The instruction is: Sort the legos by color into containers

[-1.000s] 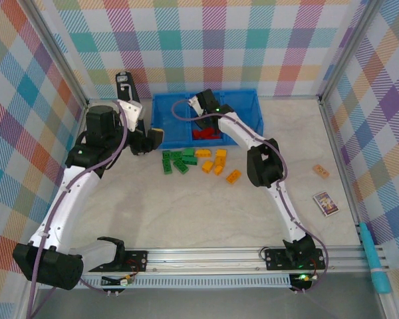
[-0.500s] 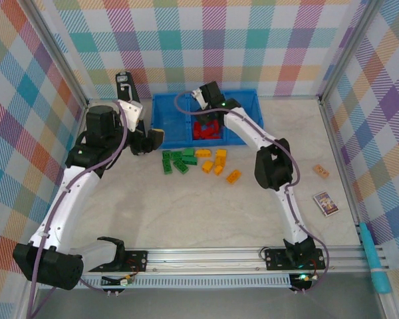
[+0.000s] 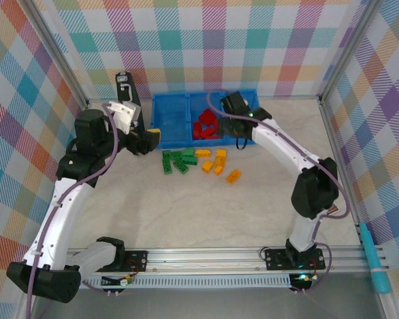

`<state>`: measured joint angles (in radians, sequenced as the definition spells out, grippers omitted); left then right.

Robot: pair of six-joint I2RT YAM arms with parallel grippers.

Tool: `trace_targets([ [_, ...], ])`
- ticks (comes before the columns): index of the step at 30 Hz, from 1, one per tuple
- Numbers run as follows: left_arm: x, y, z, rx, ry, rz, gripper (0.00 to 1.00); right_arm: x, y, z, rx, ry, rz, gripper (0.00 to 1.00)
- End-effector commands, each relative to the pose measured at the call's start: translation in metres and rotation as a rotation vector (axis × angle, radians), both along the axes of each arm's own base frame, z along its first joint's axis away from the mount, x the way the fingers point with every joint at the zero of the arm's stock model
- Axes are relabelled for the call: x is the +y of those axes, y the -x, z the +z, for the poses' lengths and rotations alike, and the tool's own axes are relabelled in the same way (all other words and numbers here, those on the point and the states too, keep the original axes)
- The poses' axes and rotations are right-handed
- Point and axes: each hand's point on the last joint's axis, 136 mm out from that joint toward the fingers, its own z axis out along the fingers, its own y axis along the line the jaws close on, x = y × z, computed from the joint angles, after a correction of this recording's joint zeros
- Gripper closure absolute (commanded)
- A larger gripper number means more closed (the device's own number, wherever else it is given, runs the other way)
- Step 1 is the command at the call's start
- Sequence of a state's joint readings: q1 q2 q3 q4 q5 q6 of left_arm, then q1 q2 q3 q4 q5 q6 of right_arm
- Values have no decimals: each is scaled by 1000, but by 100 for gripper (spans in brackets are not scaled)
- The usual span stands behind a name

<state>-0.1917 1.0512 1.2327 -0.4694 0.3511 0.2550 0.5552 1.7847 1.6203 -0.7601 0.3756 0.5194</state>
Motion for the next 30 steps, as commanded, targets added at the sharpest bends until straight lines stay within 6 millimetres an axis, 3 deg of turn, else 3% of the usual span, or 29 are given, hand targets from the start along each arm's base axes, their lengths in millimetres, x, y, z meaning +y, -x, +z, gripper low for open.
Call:
trace_targets([
  [1, 2, 4, 19, -56, 22, -10, 0, -12, 27, -29, 80, -131, -228, 19],
  [5, 0, 9, 21, -67, 36, -20, 0, -13, 52, -56, 183, -219, -296, 17],
  [14, 3, 14, 27, -87, 34, -12, 0, -17, 78, -104, 328, -419, -498, 15],
  [30, 5, 16, 27, -92, 22, 1, 0, -2, 79, -151, 429, -463, -533, 20],
])
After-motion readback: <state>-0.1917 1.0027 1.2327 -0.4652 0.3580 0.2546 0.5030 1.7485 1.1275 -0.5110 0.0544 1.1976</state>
